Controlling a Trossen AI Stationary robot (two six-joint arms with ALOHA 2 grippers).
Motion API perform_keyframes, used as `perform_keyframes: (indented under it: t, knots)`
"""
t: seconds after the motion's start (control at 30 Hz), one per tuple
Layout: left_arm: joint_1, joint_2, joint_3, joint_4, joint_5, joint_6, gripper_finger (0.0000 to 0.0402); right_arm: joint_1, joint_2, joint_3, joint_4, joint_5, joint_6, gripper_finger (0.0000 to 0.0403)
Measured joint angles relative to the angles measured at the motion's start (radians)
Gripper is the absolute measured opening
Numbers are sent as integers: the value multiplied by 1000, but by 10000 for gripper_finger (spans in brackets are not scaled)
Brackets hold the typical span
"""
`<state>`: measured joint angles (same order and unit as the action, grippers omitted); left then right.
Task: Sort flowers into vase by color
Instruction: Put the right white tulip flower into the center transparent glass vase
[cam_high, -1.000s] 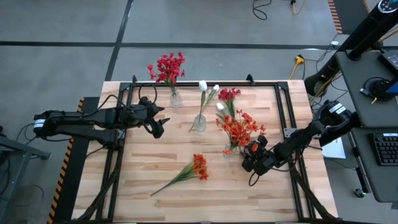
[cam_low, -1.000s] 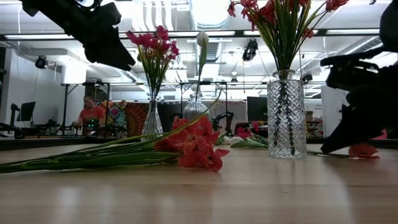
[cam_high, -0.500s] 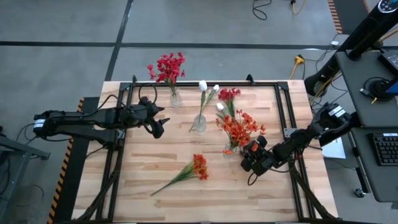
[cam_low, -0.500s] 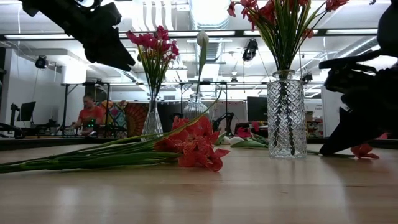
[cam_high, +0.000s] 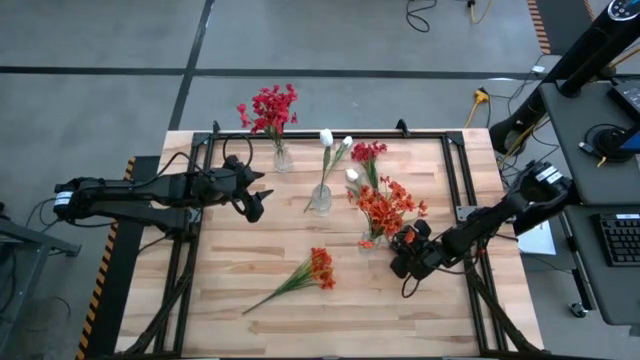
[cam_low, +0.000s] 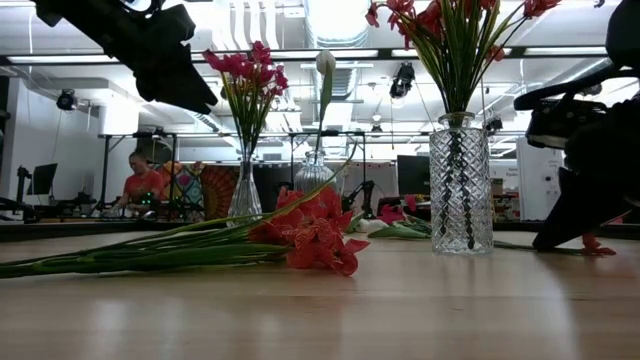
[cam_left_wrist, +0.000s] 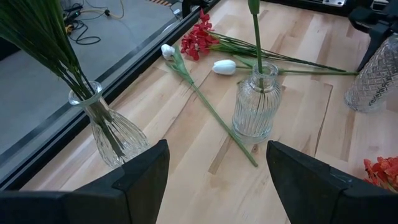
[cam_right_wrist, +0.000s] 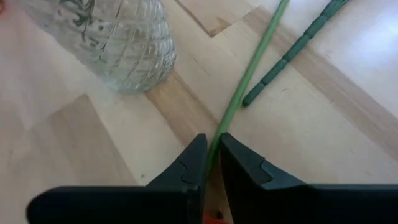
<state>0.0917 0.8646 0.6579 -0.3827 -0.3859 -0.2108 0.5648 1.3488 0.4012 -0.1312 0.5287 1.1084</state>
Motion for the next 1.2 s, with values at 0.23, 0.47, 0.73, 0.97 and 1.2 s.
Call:
perform_keyframes:
  t: [0.23,0.47,0.73,0.97,1.2]
  knots:
    - [0,0,0,0,0,0,252,0,-20,0,-21,-33,14,11]
    - [0,0,0,0,0,-3,252,0,-20,14,-41,-46,46,9]
    - [0,0,0,0,0,-4,252,1,-18,107,-208,-125,75,9]
    - [0,0,0,0,0,-4,252,4,-18,173,-348,-264,98,9]
    - [0,0,0,0,0,-4,252,34,-18,208,-432,-394,134,9]
